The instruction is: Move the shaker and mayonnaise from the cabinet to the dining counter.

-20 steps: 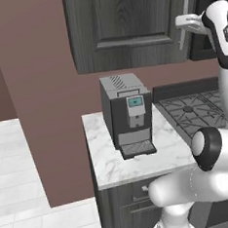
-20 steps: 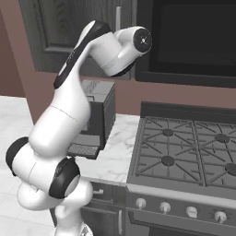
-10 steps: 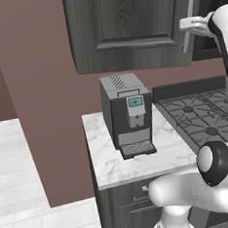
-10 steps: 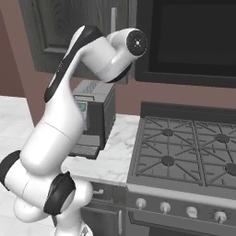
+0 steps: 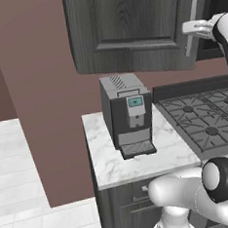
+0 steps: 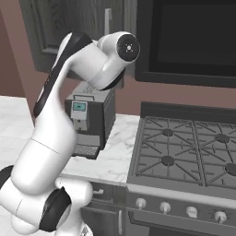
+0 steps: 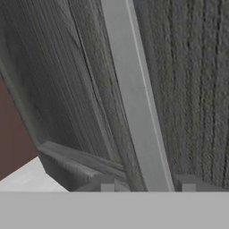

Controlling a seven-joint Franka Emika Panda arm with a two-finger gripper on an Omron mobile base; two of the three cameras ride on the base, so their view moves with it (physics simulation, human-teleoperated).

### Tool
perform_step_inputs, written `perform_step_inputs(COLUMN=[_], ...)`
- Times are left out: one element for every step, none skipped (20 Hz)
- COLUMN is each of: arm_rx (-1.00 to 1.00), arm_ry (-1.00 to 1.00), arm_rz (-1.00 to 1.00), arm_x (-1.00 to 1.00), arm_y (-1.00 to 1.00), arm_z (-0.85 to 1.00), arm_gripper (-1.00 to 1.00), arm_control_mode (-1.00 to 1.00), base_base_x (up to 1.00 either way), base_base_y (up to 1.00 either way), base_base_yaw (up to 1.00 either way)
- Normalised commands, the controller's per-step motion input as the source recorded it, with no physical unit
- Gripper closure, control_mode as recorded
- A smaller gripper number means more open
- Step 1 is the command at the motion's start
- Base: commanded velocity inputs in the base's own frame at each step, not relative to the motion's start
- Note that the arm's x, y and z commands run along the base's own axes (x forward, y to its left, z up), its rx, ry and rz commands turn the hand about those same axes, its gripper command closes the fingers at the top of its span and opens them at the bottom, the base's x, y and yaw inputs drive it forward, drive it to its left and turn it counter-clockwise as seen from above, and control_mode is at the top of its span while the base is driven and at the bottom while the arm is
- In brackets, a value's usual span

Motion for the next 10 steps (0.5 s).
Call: perform_step_inputs(arm_rx=[0.00, 0.00, 0.00, 0.00, 0.00, 0.00, 0.00, 0.00, 0.00, 0.00], arm_ry=[0.00, 0.00, 0.00, 0.00, 0.00, 0.00, 0.00, 0.00, 0.00, 0.00], arm_rz=[0.00, 0.00, 0.00, 0.00, 0.00, 0.00, 0.00, 0.00, 0.00, -0.01], arm_x=[-0.39, -0.39, -0.38, -0.38, -0.38, -0.39, -0.39, -0.40, -0.41, -0.43], arm_y=[0.47, 0.49, 0.49, 0.49, 0.50, 0.51, 0.52, 0.52, 0.53, 0.52], arm_z=[0.07, 0.06, 0.05, 0.05, 0.05, 0.05, 0.05, 0.05, 0.05, 0.04], arm_gripper=[1.00, 1.00, 1.00, 1.00, 1.00, 1.00, 1.00, 1.00, 1.00, 1.00], arm_control_mode=[-1.00, -1.00, -1.00, -1.00, -1.00, -1.00, -1.00, -1.00, -1.00, -1.00], base_base_x=[0.00, 0.00, 0.00, 0.00, 0.00, 0.00, 0.00, 0.00, 0.00, 0.00], base_base_y=[0.00, 0.00, 0.00, 0.00, 0.00, 0.00, 0.00, 0.00, 0.00, 0.00], base_base_yaw=[0.00, 0.00, 0.00, 0.00, 0.00, 0.00, 0.00, 0.00, 0.00, 0.00])
